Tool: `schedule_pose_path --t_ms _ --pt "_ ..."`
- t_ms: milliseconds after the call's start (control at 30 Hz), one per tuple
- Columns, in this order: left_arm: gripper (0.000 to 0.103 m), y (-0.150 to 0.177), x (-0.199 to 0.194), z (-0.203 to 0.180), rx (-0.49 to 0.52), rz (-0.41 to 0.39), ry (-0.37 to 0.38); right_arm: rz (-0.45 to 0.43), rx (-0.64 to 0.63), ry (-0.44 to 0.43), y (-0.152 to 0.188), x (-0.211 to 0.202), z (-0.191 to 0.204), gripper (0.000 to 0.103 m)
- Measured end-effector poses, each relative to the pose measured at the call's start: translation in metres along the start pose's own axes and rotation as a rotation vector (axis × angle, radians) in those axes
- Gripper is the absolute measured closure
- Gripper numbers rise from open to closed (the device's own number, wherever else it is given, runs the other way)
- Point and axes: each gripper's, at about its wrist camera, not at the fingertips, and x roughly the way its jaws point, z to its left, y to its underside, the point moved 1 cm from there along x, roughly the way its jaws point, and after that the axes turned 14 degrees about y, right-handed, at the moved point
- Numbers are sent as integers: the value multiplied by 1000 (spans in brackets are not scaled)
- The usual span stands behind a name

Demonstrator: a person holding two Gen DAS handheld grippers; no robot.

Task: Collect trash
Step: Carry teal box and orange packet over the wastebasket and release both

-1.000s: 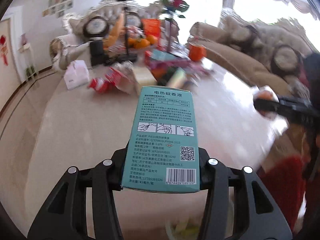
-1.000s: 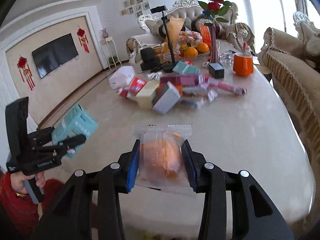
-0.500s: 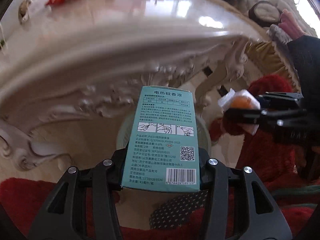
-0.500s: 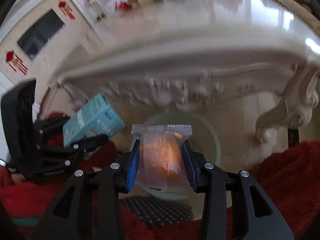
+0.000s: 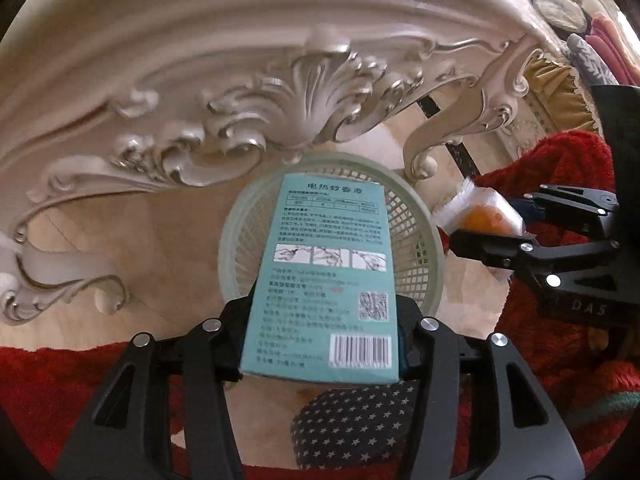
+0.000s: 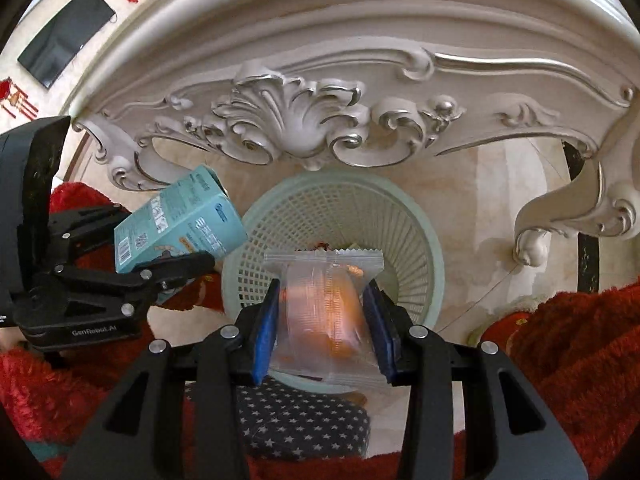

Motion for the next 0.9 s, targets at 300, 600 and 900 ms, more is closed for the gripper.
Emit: schedule_pose_path --t_ms 300,600,900 --pt "16 12 36 34 -119 62 -47 115 60 30 8 38 -14 23" --pt "16 18 37 38 -133 65 -39 132 16 30 10 38 0 23" --pt "16 17 -8 4 4 -8 19 29 9 -60 8 -14 0 23"
